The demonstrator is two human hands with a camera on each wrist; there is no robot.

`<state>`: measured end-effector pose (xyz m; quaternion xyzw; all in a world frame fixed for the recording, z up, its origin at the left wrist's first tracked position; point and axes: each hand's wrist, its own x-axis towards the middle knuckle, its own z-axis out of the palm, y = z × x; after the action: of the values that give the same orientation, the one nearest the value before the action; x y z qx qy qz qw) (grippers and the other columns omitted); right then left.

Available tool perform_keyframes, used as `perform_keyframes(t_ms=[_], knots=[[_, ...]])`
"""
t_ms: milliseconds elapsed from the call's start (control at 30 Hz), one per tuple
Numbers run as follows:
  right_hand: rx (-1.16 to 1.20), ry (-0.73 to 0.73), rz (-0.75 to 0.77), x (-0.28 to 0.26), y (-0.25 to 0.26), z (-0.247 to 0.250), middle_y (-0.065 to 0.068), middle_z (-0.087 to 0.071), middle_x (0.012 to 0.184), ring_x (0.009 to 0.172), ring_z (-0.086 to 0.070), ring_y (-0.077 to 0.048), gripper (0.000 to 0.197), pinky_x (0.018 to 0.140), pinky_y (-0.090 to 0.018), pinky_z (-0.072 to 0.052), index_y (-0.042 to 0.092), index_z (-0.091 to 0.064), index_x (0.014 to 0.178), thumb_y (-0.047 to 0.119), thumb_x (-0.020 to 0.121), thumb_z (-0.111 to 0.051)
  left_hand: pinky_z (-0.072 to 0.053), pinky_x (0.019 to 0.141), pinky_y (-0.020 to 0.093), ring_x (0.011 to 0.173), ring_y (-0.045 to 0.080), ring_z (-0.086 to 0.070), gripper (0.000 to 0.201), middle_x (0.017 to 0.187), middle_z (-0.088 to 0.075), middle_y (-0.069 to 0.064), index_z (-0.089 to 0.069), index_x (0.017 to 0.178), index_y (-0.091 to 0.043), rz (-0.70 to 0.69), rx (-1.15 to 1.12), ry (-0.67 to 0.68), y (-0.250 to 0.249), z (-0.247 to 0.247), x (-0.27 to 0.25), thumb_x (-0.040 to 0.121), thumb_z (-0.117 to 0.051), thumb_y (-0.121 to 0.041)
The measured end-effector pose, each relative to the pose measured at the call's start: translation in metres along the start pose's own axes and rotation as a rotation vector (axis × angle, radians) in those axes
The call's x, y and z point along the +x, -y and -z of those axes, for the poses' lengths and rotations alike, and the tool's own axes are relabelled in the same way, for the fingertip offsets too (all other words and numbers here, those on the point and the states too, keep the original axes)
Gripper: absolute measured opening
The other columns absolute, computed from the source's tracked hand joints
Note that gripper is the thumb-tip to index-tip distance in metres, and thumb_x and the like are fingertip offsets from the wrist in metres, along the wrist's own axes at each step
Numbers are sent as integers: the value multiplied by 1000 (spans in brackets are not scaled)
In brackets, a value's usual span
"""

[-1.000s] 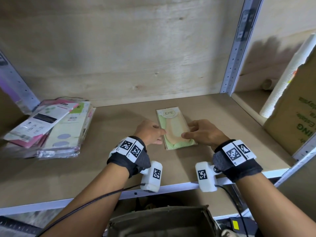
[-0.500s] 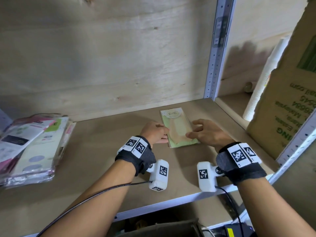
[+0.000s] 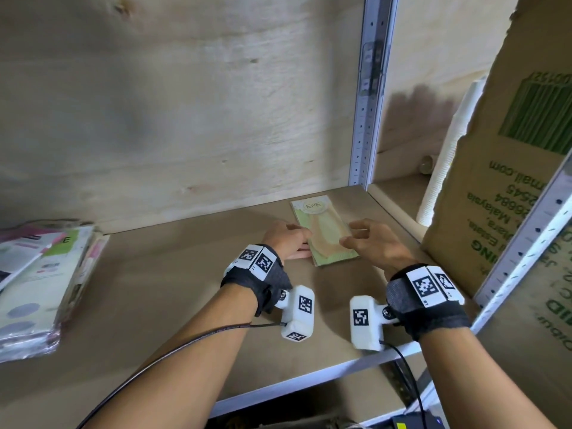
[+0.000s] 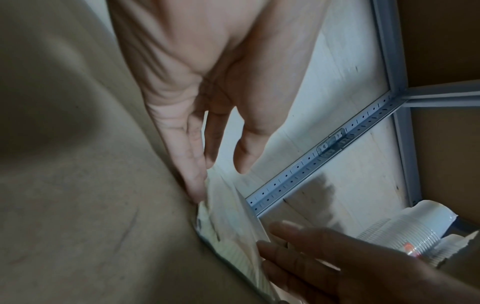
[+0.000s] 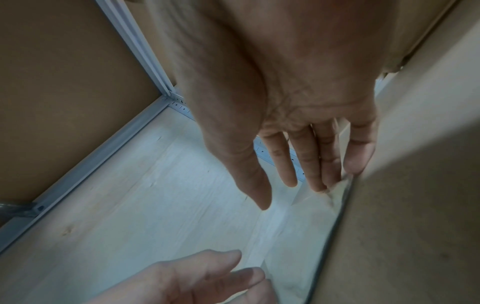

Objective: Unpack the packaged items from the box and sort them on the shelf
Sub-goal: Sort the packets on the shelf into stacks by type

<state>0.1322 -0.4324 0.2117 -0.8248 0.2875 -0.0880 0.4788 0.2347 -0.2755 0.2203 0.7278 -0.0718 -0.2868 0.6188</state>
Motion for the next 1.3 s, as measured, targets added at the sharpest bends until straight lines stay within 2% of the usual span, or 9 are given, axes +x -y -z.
perform_keyframes(t_ms=[100, 300, 433, 533, 633, 767, 967, 1100, 1300], knots=[[-23, -39, 27, -5, -1, 4, -3, -67, 121, 113, -62, -22, 49, 104, -43, -48, 19, -57, 131, 28, 86, -74, -63, 67, 33, 90, 25, -69, 12, 107, -66, 20, -60, 102, -1, 1, 21, -19, -2, 12, -9, 92, -65, -3], [-20, -85, 134, -28, 7, 11, 4, -71, 103, 101, -67, -17, 31, 91, -33, -52, 23, -66, 117, 27, 86, -73, -62, 66, 28, 94, 26, -71, 22, 108, -68, 17, -62, 114, -1, -105, 41, -141, -4, 75, -45, 93, -65, -8], [68, 43, 173, -57, 22, -10, -6, -74, 93, 86, -72, -23, 16, 87, -42, -56, 20, -70, 103, 19, 88, -72, -60, 61, 24, 91, 26, -72, 12, 102, -71, 15, -67, 106, -7, -166, 0, -234, 6, 126, -77, 95, -63, -6], [201, 175, 202, -81, 45, -42, -22, -69, 87, 66, -68, -27, 10, 68, -40, -57, 4, -66, 101, 5, 91, -66, -59, 61, 22, 86, 23, -73, 7, 96, -73, 12, -69, 100, -12, -223, 3, -326, 16, 167, -99, 94, -65, -13], [224, 343, 206, -98, 72, -92, -21, -68, 79, 55, -64, -28, 6, 54, -33, -53, 3, -59, 99, 4, 94, -62, -58, 62, 20, 78, 17, -72, 9, 89, -74, 9, -70, 96, -14, -267, 9, -459, 25, 220, -120, 92, -69, -22], [215, 520, 236, -108, 111, -168, -16, -69, 72, 49, -64, -27, 4, 47, -29, -49, 5, -53, 96, 6, 97, -58, -60, 72, 29, 75, 20, -73, 7, 80, -76, 6, -71, 83, -20, -329, 54, -636, 31, 291, -146, 89, -71, -23], [183, 697, 267, -113, 182, -276, -15, -68, 72, 46, -65, -23, 7, 42, -27, -51, 4, -49, 103, 10, 101, -51, -59, 65, 27, 66, 15, -70, 11, 74, -75, 3, -72, 81, -15, -282, 56, -809, 49, 371, -182, 89, -69, -22], [134, 672, 254, -116, 218, -337, -13, -65, 69, 49, -61, -22, 18, 43, -28, -52, 8, -56, 86, 21, 99, -56, -51, 55, 24, 57, 15, -61, 15, 73, -72, 7, -70, 78, -13, -241, 79, -826, 57, 395, -194, 90, -67, -20], [88, 544, 278, -120, 237, -389, 3, -61, 53, 37, -57, -18, 35, 36, -24, -45, 18, -50, 74, 35, 80, -81, -62, 77, 41, 59, 20, -65, 14, 67, -73, 4, -72, 76, -13, -236, 79, -842, 65, 414, -202, 88, -68, -20]])
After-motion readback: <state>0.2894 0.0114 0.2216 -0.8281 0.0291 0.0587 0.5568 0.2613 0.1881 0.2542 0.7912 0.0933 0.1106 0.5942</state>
